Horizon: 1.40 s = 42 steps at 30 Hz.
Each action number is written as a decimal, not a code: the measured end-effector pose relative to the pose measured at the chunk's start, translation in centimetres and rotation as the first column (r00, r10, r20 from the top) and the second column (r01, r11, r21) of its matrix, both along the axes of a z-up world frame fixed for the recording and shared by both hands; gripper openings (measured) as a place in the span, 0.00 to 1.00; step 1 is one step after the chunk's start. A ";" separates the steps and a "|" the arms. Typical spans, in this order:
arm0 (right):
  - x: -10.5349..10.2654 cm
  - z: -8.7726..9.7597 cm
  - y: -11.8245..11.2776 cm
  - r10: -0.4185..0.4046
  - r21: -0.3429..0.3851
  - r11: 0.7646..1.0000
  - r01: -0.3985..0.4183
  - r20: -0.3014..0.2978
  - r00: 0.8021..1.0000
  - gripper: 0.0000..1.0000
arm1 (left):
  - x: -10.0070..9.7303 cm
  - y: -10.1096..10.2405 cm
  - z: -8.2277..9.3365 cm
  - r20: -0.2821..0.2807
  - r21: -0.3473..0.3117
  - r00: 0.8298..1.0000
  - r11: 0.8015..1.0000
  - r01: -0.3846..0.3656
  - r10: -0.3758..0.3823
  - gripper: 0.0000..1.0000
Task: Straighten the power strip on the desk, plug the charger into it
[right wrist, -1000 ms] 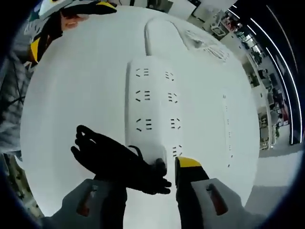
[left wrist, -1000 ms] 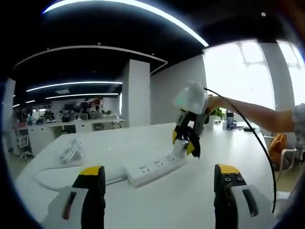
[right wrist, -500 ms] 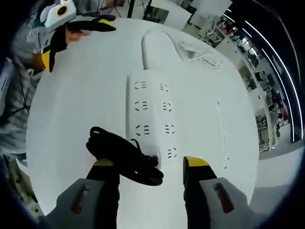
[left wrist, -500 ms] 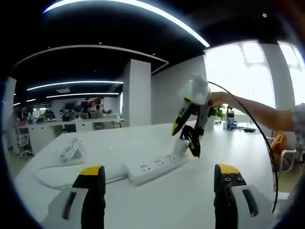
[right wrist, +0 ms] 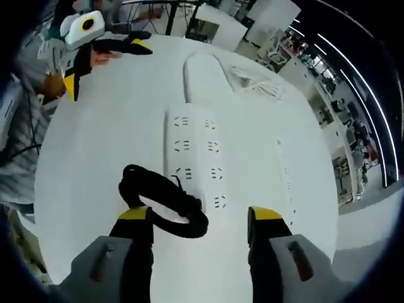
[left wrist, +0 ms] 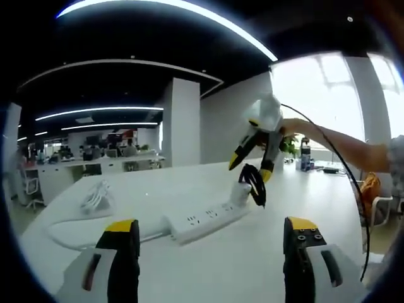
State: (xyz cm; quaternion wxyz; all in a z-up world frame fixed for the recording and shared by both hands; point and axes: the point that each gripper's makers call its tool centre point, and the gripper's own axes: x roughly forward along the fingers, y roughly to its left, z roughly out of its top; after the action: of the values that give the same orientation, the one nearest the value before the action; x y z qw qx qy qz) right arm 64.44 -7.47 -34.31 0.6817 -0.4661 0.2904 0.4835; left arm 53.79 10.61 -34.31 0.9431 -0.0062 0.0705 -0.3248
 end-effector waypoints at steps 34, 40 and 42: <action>-4.9 4.9 0.2 0.042 0.385 0.920 -0.074 0.090 0.995 0.88 | 0.2 1.8 -0.7 -0.023 0.016 1.000 1.000 -0.001 0.001 0.97; -5.7 6.3 0.7 0.015 0.513 0.854 -0.089 0.146 0.989 0.94 | 0.0 2.1 -1.0 -0.023 0.026 1.000 1.000 -0.005 0.006 0.97; -6.0 6.7 0.7 -0.006 0.558 0.826 -0.078 0.146 0.989 0.95 | 0.0 2.2 -1.0 -0.022 0.028 1.000 1.000 -0.007 0.008 0.97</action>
State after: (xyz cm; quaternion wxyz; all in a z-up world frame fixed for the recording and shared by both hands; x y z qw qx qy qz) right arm 58.47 -6.79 -27.65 0.7982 -0.2835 0.0775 0.5259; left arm 53.82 12.78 -35.31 0.9435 0.0034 0.0855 -0.3202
